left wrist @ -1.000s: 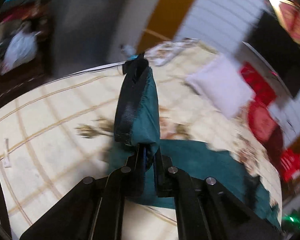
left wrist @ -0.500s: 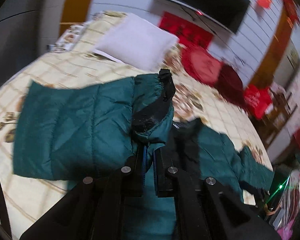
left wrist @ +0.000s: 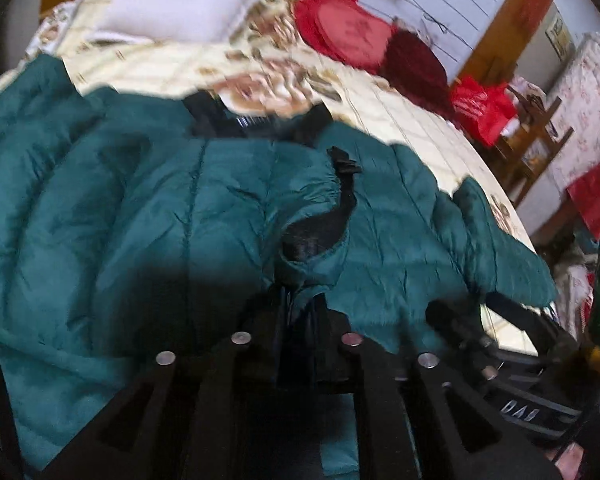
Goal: Fold large clothes
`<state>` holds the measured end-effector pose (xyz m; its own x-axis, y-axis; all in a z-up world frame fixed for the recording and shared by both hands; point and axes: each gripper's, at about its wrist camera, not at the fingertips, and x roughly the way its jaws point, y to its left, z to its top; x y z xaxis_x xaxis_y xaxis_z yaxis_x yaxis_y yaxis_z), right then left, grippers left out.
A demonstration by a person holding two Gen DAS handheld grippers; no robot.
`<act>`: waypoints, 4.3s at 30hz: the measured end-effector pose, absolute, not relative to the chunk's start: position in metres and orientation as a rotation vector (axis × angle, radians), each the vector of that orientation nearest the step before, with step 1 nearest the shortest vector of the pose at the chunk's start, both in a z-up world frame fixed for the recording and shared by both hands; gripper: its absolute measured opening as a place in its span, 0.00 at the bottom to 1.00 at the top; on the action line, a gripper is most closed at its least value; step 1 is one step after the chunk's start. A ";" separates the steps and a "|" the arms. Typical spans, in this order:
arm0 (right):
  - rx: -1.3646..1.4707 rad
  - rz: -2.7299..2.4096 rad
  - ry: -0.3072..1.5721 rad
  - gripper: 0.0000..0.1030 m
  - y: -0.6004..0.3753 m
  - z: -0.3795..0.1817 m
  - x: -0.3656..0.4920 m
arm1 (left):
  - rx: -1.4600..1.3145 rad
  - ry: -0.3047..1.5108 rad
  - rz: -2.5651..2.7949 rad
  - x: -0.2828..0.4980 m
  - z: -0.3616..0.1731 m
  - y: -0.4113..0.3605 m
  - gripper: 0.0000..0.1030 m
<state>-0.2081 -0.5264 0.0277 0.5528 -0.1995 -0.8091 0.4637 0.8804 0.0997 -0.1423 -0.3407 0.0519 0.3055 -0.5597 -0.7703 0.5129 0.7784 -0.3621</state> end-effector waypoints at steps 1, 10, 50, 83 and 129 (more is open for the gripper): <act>0.330 -0.397 0.902 0.99 -0.528 0.028 -0.209 | -0.065 1.050 -0.729 -0.141 0.052 -0.339 0.02; 0.421 -0.261 0.860 0.99 -0.510 0.047 -0.188 | -0.166 0.986 -0.794 -0.149 0.102 -0.269 0.30; 0.234 -0.502 0.755 0.60 -0.547 0.059 -0.176 | -0.043 0.887 -0.367 -0.081 0.086 -0.193 0.30; 0.181 -0.290 0.911 0.67 -0.515 -0.007 -0.141 | 0.076 0.864 -0.337 -0.055 0.046 -0.246 0.32; 0.275 -0.344 0.879 0.75 -0.521 0.029 -0.206 | 0.075 0.843 -0.429 -0.121 0.091 -0.267 0.32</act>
